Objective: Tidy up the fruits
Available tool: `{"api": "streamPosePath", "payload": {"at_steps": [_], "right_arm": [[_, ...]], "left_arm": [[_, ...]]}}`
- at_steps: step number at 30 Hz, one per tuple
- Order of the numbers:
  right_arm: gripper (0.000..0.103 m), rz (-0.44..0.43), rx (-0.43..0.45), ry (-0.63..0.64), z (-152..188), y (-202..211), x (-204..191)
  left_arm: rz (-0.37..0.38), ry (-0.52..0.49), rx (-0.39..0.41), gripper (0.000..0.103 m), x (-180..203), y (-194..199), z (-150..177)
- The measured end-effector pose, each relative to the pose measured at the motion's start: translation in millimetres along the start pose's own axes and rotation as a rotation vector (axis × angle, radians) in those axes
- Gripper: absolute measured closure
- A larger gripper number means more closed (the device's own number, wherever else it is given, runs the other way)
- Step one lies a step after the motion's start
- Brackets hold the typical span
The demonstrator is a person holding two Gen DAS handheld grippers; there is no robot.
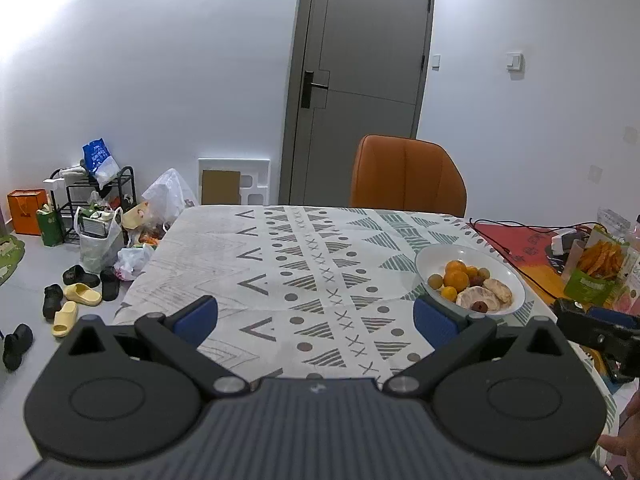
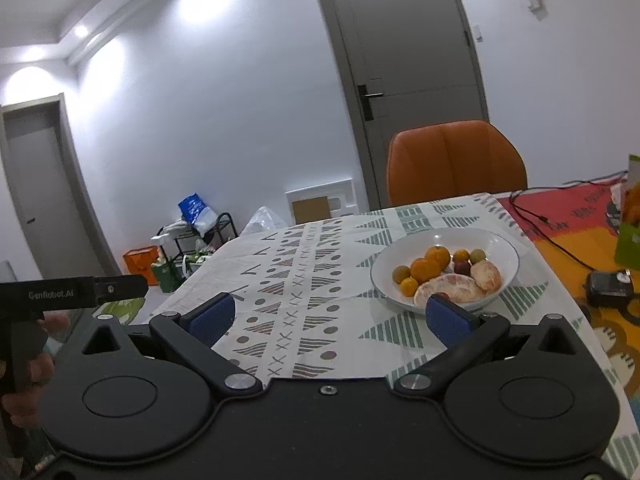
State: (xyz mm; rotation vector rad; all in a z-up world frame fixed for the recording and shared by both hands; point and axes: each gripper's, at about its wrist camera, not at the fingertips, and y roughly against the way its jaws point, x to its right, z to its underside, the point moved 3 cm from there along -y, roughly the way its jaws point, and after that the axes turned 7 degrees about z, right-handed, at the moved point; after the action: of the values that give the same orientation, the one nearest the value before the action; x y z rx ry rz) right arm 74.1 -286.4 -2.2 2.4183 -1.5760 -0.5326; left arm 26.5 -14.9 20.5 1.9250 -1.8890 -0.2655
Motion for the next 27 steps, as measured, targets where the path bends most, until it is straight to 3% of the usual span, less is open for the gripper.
{"api": "streamPosePath", "payload": {"at_steps": [27], "right_arm": [[0.000, 0.015, -0.011, -0.005, 8, -2, 1]], "left_arm": [[0.002, -0.014, -0.033, 0.000, 6, -5, 12]]}}
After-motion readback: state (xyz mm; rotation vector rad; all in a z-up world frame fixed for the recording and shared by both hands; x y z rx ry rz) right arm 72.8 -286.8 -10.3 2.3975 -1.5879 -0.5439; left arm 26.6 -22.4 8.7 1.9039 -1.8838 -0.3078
